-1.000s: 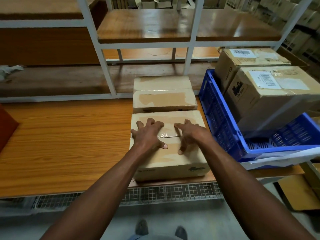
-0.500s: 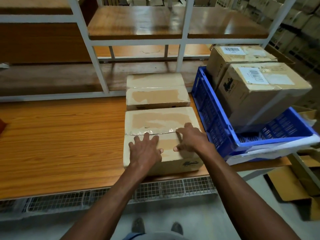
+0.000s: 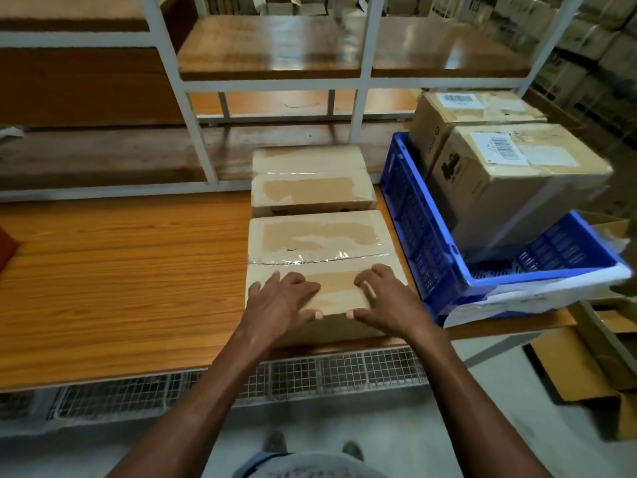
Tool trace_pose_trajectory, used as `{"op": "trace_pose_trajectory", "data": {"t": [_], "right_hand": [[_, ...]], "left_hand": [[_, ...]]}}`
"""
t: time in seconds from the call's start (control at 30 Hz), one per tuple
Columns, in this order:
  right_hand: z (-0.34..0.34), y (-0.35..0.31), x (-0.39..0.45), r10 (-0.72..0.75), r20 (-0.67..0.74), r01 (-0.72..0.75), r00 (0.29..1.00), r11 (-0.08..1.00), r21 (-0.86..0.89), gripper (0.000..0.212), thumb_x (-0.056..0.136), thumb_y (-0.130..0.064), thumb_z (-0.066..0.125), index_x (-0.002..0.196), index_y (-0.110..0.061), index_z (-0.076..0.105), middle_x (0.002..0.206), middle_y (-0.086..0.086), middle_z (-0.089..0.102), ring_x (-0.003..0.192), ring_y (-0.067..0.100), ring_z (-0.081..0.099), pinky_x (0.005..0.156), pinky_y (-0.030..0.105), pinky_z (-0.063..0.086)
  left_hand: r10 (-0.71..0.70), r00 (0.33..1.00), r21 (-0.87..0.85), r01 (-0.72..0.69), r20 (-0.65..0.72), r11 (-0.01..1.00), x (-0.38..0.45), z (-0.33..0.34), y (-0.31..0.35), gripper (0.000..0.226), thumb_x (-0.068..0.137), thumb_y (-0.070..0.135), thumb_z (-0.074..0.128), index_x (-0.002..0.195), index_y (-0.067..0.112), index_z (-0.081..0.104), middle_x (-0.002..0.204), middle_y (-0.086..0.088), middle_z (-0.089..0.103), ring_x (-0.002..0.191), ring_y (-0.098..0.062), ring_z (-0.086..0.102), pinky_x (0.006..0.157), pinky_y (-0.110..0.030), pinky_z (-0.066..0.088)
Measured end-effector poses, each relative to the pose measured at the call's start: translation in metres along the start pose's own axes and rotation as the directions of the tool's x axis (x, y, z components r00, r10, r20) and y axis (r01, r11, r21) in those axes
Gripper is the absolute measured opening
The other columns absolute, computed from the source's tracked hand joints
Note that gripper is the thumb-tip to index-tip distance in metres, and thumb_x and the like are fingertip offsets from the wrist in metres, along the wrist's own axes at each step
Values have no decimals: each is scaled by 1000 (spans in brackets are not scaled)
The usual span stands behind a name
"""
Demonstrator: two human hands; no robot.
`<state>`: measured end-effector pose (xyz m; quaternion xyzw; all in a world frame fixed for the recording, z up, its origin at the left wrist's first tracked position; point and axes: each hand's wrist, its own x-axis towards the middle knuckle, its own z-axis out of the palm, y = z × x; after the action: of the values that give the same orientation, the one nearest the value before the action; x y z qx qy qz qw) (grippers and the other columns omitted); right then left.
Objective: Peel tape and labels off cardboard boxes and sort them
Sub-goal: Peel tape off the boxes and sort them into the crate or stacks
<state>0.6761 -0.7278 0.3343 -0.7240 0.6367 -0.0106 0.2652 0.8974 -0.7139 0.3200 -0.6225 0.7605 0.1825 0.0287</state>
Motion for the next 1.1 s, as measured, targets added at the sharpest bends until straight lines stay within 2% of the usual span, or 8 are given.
{"op": "trace_pose_trajectory", "data": {"t": [0.13,0.23,0.43,0.53,0.63,0.77,0.93,1.1], "right_hand": [[33,3,-10,-22,-277,60,961,990,128,45,83,-43,83,122,-33,64,139,-11,51,118,11,55,111,50,41],[38,11,-14,-46,-296,86,954,989,122,42,87,-46,77,125,-34,64,146,-12,50,131,10,48,118,47,28],[48,28,-19,80,-248,4,965,947,321,42,83,-59,77,121,-64,58,169,-20,16,158,33,-13,119,66,4],[58,33,-25,73,-289,55,955,910,411,54,88,-38,81,123,-68,53,169,-24,10,157,35,5,117,53,23],[64,38,-22,53,-355,93,933,919,382,61,89,-21,81,130,-60,60,168,-25,16,151,30,25,108,32,27],[50,37,-19,79,-393,75,916,929,363,58,83,-24,86,130,-51,66,162,-20,34,147,24,36,120,57,32],[3,20,-25,66,-562,141,824,938,317,66,80,-42,86,141,-39,59,150,-5,44,132,24,47,108,55,36],[-35,-1,-8,20,-669,223,743,935,276,62,80,-41,85,135,-33,56,142,-2,45,124,19,49,105,55,42]], "left_hand": [[17,996,51,-22,85,998,-3,9,-15,89,93,54,65,160,49,8,171,14,0,159,-29,-3,121,-65,-1],[55,992,100,-44,-114,994,-10,40,-20,101,91,33,75,160,49,4,172,11,3,158,-28,-2,120,-66,-2],[-61,879,-64,34,-473,997,-31,77,-16,87,84,20,80,154,48,37,165,-2,32,155,-33,19,118,-64,15],[-270,847,-301,138,-459,944,-39,85,-10,76,92,20,72,151,53,40,168,-3,16,156,-38,1,118,-67,22],[-319,834,-433,109,-450,895,-40,80,-8,76,89,8,75,147,50,49,164,4,24,148,-32,23,105,-56,51],[-303,803,-464,37,-512,885,-40,66,-12,64,87,9,78,138,42,61,154,6,40,135,-22,36,101,-49,55],[-350,700,-542,-63,-622,838,-39,25,-19,50,86,21,80,132,33,65,143,9,45,126,-10,40,96,-55,56],[-382,638,-580,-125,-669,805,-28,-31,-11,54,80,24,86,130,23,67,141,3,51,121,-4,43,88,-5,40]]}}
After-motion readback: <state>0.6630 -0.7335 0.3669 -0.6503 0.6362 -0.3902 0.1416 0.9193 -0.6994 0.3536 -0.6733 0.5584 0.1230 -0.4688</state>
